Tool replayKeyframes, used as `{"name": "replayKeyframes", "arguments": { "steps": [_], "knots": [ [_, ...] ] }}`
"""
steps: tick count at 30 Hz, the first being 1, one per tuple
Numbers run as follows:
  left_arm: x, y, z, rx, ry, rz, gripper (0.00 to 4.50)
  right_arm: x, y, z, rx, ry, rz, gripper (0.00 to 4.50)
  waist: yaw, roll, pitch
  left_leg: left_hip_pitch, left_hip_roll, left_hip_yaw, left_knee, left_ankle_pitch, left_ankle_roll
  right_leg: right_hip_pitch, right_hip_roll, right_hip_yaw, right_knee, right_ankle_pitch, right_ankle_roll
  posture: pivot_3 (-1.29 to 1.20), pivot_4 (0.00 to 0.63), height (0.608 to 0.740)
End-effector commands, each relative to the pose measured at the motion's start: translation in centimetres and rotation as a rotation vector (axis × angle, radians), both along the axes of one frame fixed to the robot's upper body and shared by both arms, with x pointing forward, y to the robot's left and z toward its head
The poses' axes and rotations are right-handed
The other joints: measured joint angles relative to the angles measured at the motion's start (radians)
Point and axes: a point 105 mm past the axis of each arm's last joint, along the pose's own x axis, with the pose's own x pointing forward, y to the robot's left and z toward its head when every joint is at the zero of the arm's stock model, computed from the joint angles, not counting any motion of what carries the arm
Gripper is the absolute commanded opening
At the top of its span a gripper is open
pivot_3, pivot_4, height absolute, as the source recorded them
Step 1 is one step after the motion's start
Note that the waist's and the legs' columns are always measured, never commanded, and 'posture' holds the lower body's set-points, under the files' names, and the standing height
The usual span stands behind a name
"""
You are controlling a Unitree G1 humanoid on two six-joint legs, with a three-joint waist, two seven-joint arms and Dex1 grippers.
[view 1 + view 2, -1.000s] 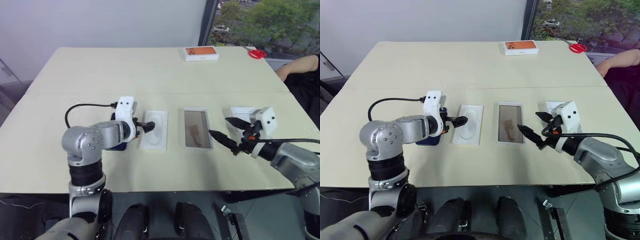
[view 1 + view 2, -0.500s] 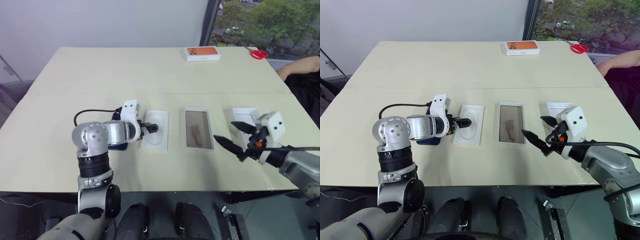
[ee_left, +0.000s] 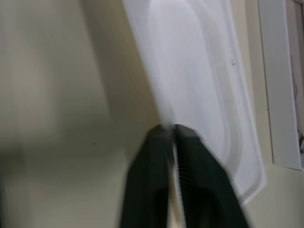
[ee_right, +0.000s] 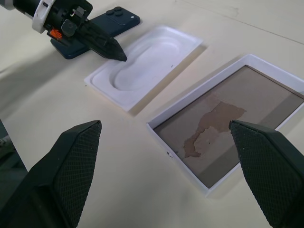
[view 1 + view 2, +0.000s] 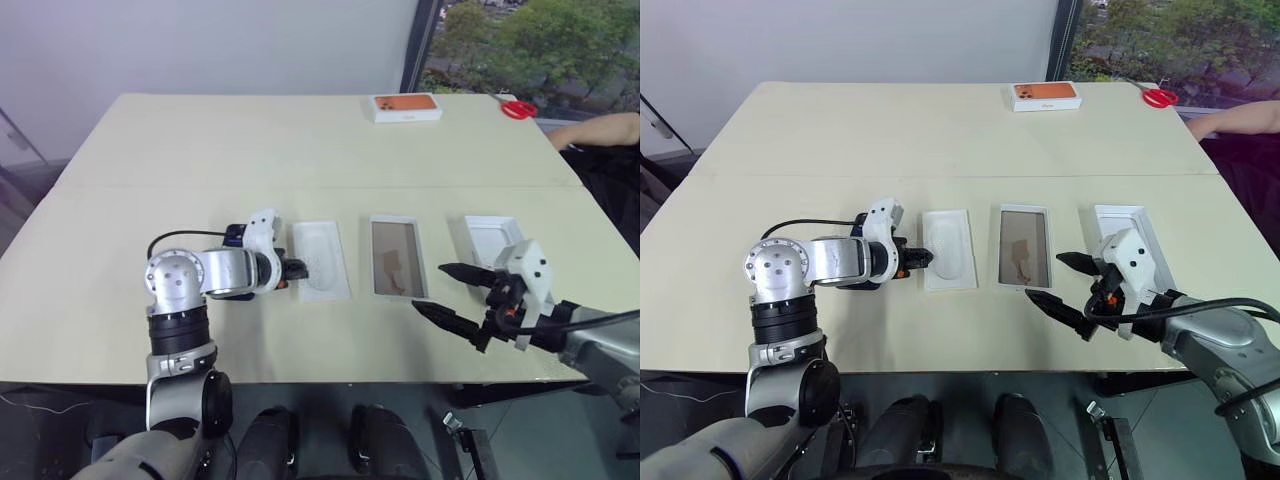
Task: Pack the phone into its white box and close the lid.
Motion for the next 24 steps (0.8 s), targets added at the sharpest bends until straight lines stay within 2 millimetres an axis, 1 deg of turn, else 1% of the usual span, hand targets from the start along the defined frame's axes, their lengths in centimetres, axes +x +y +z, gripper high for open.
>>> {"name": "replayKeyframes", "arguments": {
  "steps": [1,3,7,9,12,15,19,24],
  "knots": [
    [0.3,0.5,0.8,-0.004,-0.016,0.02,0.1,-0.2,0.5,0.6,-0.003,-0.035,0.022,4.5,0.0,0.0,0.0,0.0,0.0,0.0,0.0,0.0,0.0,0.0,0.0,0.0,0.0,0.0,0.0,0.0,0.15,0.74],
    [0.5,0.8,1.3,-0.024,-0.025,0.031,0.1,-0.2,0.6,0.6,-0.002,-0.036,0.024,4.5,-0.001,0.0,0.0,0.0,0.0,0.0,0.0,0.0,0.0,0.0,0.0,0.0,0.0,0.0,0.0,0.0,0.15,0.74],
    [1.1,1.2,3.1,-0.176,-0.056,0.068,0.1,0.0,0.5,0.6,-0.005,-0.043,0.019,4.5,0.0,0.0,0.0,0.0,0.0,0.0,0.0,0.0,-0.001,0.0,0.0,0.0,0.0,0.0,0.0,0.0,0.15,0.74],
    [1.2,1.4,3.6,-0.22,-0.063,0.076,0.1,0.0,0.4,0.7,-0.007,-0.047,0.015,4.5,-0.001,0.0,0.0,0.0,0.0,0.0,0.0,0.0,-0.001,0.0,0.0,0.0,0.0,0.0,0.0,0.0,0.15,0.74],
    [1.2,0.8,4.5,-0.304,-0.066,0.035,0.1,0.0,0.0,1.0,-0.013,-0.057,0.004,4.5,0.0,0.0,0.0,0.0,0.0,0.0,0.0,0.001,-0.001,0.0,0.0,0.0,0.0,0.0,0.0,0.0,0.15,0.74],
    [0.9,-0.4,5.1,-0.341,-0.066,-0.027,0.1,0.1,-0.4,1.3,-0.025,-0.07,-0.01,4.5,0.008,0.0,0.0,0.0,-0.001,0.0,0.0,0.001,-0.001,0.0,0.0,-0.001,0.0,0.0,0.0,0.0,0.15,0.74],
    [0.5,-3.8,5.7,-0.341,-0.064,-0.117,0.1,0.4,-0.9,1.6,-0.037,-0.086,-0.032,4.5,0.028,-0.001,0.0,0.0,-0.001,0.0,0.0,0.001,-0.001,0.0,0.0,-0.001,-0.001,0.0,0.0,0.0,0.15,0.74],
    [0.7,-7.9,6.1,-0.394,-0.009,-0.144,0.1,0.4,-1.4,1.7,-0.049,-0.096,-0.057,4.5,0.026,-0.001,0.0,-0.001,-0.002,0.0,0.0,0.001,-0.001,0.001,-0.001,-0.001,-0.002,-0.001,-0.001,0.0,0.15,0.74]
  ]
}}
